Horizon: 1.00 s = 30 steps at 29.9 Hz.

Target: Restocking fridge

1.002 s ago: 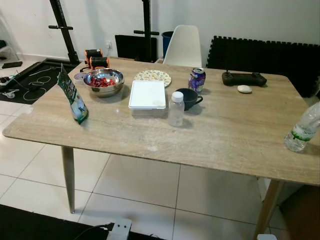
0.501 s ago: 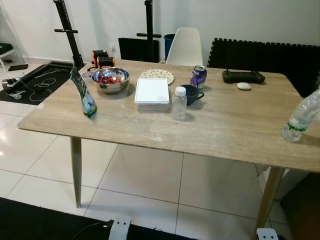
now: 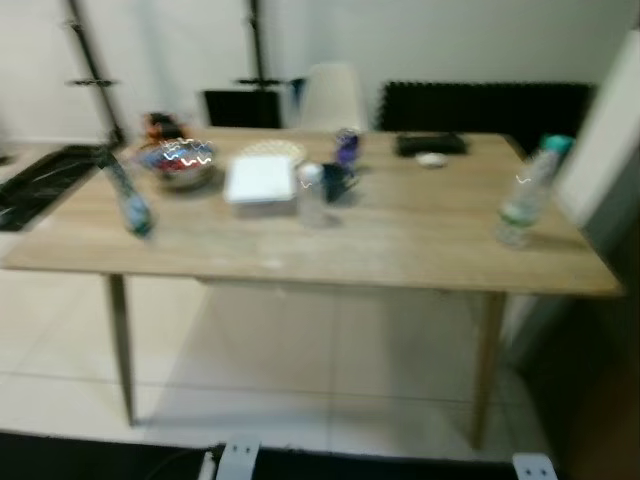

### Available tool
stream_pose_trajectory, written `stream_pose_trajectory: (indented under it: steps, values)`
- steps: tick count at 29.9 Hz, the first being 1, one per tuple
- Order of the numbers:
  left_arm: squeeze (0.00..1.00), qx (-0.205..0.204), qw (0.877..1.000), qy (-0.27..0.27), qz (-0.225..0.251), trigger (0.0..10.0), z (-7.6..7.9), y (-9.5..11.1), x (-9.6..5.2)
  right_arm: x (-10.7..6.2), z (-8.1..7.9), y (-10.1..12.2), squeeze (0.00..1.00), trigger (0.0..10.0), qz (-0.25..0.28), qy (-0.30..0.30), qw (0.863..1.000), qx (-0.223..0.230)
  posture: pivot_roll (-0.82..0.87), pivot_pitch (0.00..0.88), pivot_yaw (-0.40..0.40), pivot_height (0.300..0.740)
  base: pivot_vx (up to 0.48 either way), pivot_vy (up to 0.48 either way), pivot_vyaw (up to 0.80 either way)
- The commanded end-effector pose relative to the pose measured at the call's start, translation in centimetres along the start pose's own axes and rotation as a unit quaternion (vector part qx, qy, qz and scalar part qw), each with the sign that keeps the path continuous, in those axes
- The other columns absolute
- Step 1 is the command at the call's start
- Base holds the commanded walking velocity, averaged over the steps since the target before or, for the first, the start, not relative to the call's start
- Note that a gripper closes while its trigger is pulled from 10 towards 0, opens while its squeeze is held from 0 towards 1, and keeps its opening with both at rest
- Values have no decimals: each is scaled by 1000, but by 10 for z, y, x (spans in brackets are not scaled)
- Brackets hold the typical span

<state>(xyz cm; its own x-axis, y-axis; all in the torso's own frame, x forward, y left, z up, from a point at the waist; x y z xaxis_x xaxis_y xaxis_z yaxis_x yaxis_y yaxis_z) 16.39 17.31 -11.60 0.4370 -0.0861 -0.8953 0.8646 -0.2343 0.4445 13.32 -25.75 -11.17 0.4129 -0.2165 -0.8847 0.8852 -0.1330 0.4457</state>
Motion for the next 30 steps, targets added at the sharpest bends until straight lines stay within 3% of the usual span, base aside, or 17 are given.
stream_pose_trajectory:
  steps: [1,18,30]
  values:
    - [0,2,1000,-2,-12,10000,2,-7,0,0,-4,-4,0,10000,-8,3,1000,2,-55,0,-31,740,-322,0,-800]
    - [0,7,1000,-5,-14,10000,4,-8,0,0,-5,-5,0,10000,-12,6,1000,3,-56,0,-30,740,-300,0,-800]
    - [0,8,1000,-3,-14,10000,5,-8,0,0,-3,-5,0,10000,-12,3,1000,3,-57,0,-32,740,0,0,-800]
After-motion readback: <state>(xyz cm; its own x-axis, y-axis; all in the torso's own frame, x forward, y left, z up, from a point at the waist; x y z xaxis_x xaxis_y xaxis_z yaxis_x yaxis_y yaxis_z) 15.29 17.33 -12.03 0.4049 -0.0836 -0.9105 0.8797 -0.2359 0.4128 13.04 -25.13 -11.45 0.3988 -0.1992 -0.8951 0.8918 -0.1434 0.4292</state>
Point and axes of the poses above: a point about 5 cm out from each wrist's last joint towards the gripper, its own x axis pointing out of the wrist towards the gripper, its own y axis along the axis of the wrist's last joint, z = x × y, the point moved 2 cm from there along x, pointing out of the wrist towards the gripper, and after that the axes turned 9 degrees about x, right-handed, at the moved point
